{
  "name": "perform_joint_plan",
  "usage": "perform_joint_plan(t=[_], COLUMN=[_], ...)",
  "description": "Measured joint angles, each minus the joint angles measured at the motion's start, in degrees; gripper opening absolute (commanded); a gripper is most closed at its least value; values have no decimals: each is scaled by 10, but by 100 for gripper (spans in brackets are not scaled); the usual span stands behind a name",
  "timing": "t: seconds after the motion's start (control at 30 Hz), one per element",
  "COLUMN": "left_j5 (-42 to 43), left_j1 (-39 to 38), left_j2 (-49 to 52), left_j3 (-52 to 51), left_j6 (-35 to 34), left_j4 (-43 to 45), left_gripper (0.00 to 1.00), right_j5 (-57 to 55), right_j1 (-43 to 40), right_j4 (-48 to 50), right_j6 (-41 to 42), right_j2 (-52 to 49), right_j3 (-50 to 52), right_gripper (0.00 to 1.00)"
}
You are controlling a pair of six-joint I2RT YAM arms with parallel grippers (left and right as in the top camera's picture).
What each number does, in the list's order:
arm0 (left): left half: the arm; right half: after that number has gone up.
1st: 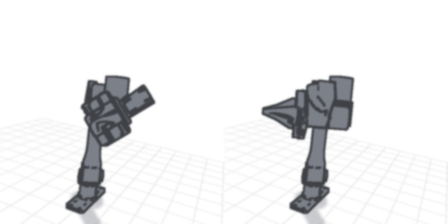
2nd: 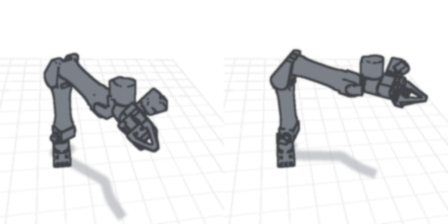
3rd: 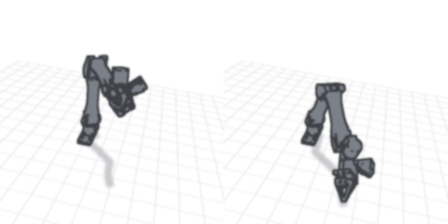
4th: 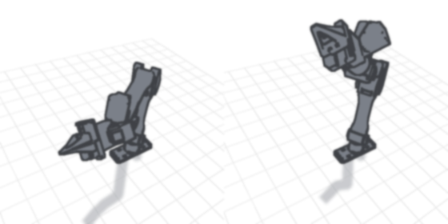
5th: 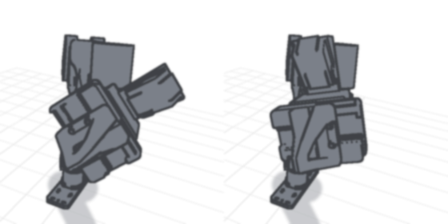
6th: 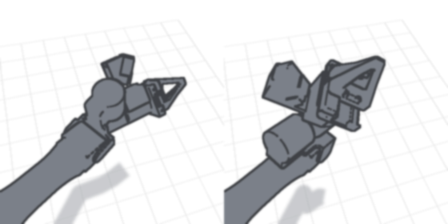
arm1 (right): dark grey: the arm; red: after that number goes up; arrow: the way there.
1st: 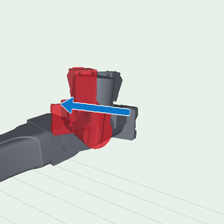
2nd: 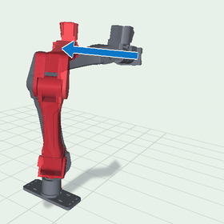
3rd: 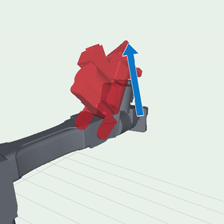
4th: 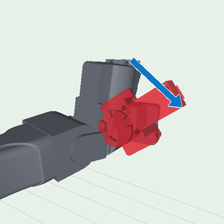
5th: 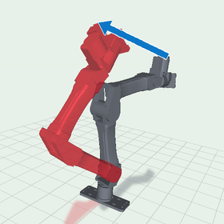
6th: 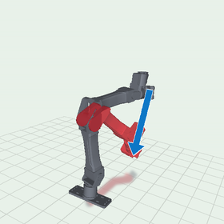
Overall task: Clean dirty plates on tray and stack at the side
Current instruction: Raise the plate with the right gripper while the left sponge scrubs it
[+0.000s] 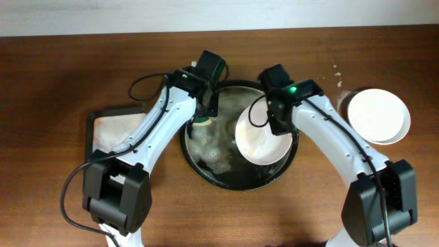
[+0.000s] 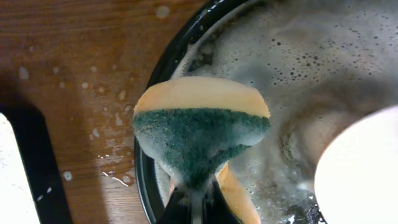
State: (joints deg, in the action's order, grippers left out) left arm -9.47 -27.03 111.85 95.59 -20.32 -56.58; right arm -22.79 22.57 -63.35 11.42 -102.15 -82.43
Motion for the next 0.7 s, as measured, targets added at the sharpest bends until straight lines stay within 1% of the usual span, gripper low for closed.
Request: perform_joint_plan(t=[0.13,0.23,0.33,0.5,0.7], left_j5=[14,20,20,20,22], left_j1=[12,12,12,12,12], left_j2=[0,0,0,0,0], left_j3=[0,0,0,0,0], left_j6=[4,11,11,12,13], left_j4=[0,-4,-5,-5,-5], left_gripper=[0,0,0,0,0], right_j5=[-156,-252,-312,-366,-393], right_j1=[68,114,146,167,170], right_j4=[-44,-85,-116,-142,-151], right_j6=[20,34,59,76,79], right_j2=[0,0,0,5,48], right_j3=[-18,-42,-50,-52,-52], right_gripper=[4,4,4,4,4])
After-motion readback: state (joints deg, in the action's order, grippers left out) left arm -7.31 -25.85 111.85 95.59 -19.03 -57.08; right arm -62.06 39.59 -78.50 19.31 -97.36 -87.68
